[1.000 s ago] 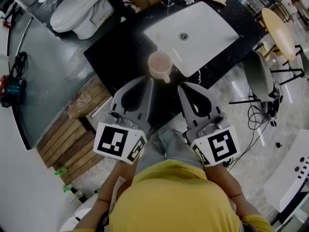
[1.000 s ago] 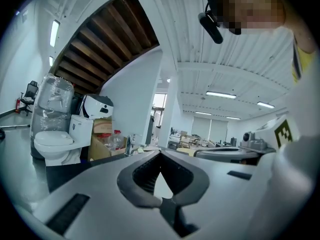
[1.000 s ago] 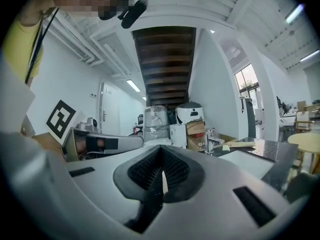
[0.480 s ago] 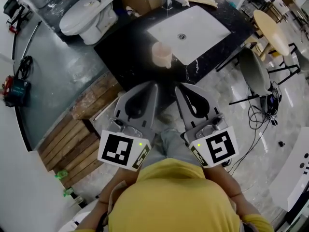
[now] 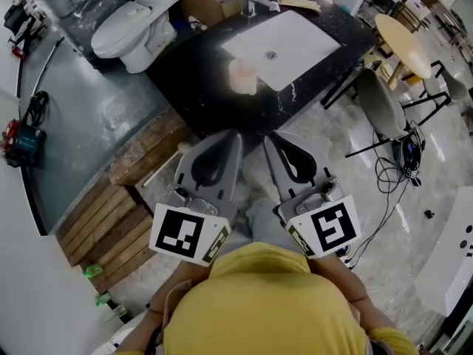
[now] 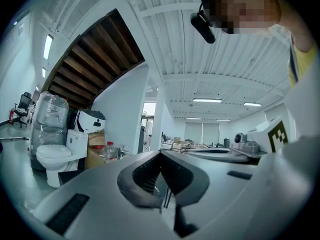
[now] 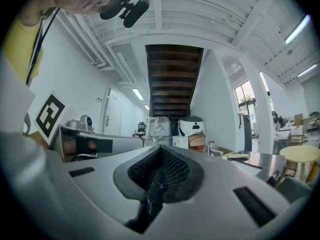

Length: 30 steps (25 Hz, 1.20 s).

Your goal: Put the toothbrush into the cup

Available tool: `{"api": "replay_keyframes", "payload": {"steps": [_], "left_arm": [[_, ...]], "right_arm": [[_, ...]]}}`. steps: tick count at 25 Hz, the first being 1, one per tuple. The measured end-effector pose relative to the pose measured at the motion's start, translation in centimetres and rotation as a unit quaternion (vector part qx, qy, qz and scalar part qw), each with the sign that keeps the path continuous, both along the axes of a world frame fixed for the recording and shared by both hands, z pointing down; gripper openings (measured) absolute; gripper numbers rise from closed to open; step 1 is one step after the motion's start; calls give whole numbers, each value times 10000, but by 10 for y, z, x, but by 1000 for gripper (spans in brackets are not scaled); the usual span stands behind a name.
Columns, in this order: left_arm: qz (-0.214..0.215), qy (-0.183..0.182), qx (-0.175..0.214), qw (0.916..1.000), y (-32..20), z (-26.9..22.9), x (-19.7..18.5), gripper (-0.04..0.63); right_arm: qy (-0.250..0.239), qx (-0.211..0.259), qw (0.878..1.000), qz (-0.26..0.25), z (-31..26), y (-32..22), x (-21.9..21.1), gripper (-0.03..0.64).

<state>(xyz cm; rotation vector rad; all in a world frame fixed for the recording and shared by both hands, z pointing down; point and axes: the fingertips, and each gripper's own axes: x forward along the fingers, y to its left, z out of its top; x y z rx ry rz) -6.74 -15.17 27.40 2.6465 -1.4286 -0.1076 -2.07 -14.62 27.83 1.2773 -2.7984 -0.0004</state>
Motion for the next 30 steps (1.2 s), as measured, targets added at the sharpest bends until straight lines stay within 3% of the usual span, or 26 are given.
{"api": "replay_keyframes", "payload": {"steps": [10, 30], "left_arm": [[46, -51, 80, 9999, 9, -13, 17, 9], [160, -29, -206, 9997, 12, -1, 38, 9]], "right_arm": [[90, 44, 9999, -89, -11, 9, 12, 15], [143, -138, 9995, -243, -5, 9, 22, 15]]}}
